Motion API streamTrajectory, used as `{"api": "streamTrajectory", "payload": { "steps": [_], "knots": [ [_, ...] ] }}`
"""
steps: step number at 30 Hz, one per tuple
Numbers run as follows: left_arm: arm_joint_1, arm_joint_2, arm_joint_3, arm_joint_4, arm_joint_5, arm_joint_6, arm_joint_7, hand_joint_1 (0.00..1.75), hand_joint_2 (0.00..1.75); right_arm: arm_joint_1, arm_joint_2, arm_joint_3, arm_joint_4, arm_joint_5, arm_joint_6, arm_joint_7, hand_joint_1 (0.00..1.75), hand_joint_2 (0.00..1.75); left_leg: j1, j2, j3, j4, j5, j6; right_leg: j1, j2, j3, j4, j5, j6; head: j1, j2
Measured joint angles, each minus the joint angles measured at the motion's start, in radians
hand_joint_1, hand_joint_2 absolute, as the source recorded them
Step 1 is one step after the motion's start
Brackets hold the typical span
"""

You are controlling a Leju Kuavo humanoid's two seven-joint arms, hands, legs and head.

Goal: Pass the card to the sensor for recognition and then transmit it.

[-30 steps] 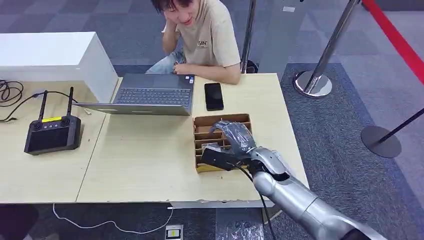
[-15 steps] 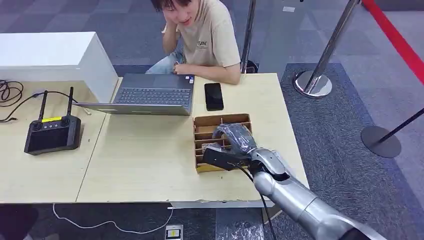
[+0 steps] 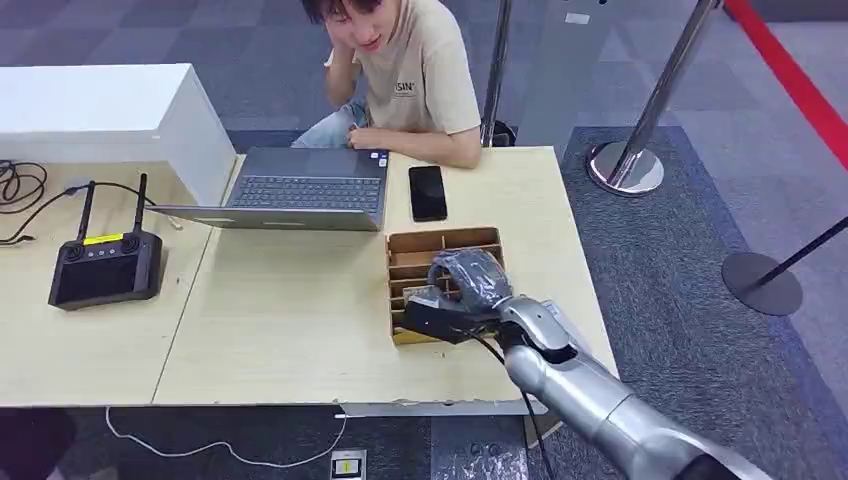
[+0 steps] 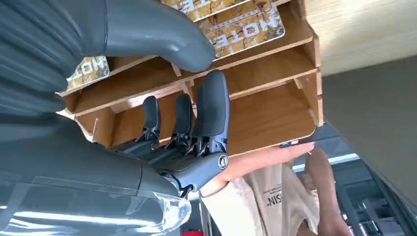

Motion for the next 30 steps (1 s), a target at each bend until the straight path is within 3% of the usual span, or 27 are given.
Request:
{"api": "streamTrajectory", "payload": {
  "steps": [16, 30],
  "knots": [
    [0.0, 0.0, 0.0, 0.0, 0.0, 0.0, 0.0, 0.0, 1.75, -0.004, 0.0, 0.007, 0.001, 0.004, 0.0, 0.002, 1.08, 1.75, 0.0, 0.0, 0.0, 0.0, 0.0, 0.0, 0.0, 0.0, 0.0, 0.0, 0.0, 0.0, 0.0, 0.0],
    [0.0, 0.0, 0.0, 0.0, 0.001, 0.0, -0.003, 0.0, 1.75, -0.014, 0.002, 0.025, 0.016, 0.09, 0.019, 0.053, 1.03, 1.75, 0.0, 0.0, 0.0, 0.0, 0.0, 0.0, 0.0, 0.0, 0.0, 0.0, 0.0, 0.0, 0.0, 0.0]
  ]
}}
